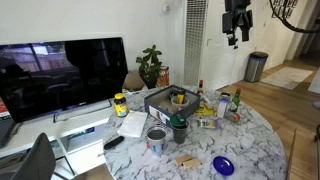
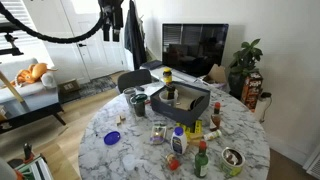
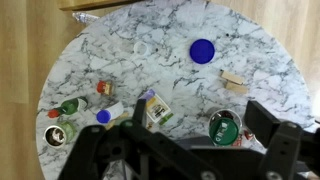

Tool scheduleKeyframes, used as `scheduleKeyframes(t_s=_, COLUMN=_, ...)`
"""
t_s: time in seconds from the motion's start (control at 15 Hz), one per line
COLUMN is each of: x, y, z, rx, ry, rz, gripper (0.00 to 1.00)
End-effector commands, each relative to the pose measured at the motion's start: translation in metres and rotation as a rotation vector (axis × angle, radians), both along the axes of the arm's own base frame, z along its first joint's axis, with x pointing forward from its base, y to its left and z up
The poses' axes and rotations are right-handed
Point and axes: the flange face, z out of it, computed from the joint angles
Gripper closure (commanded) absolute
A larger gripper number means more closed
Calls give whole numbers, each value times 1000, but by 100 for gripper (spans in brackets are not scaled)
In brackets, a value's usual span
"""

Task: Put the toy car on the table then put the blue lid on the green one

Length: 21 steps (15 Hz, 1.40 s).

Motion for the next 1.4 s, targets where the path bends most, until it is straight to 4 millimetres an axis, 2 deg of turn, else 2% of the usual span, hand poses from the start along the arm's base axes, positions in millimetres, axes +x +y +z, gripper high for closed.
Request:
scheduleKeyframes(t_s=0.0, x=0, y=0, z=1, rx=0, ry=1, rz=0, gripper=0)
scheduleKeyframes(t_s=0.33, x=0, y=0, z=1, rx=0, ry=1, rz=0, gripper=0)
scheduleKeyframes(t_s=0.67, x=45, y=44, z=-58, rx=99, ry=32, rz=60, gripper=0)
scheduleKeyframes(t_s=1.07, x=101, y=77, z=-143, rx=61, ry=-54, rz=-118, gripper=0)
scheduleKeyframes(t_s=1.33, x=119, y=96, z=-196, rx=11, ry=-47, rz=-225, gripper=0)
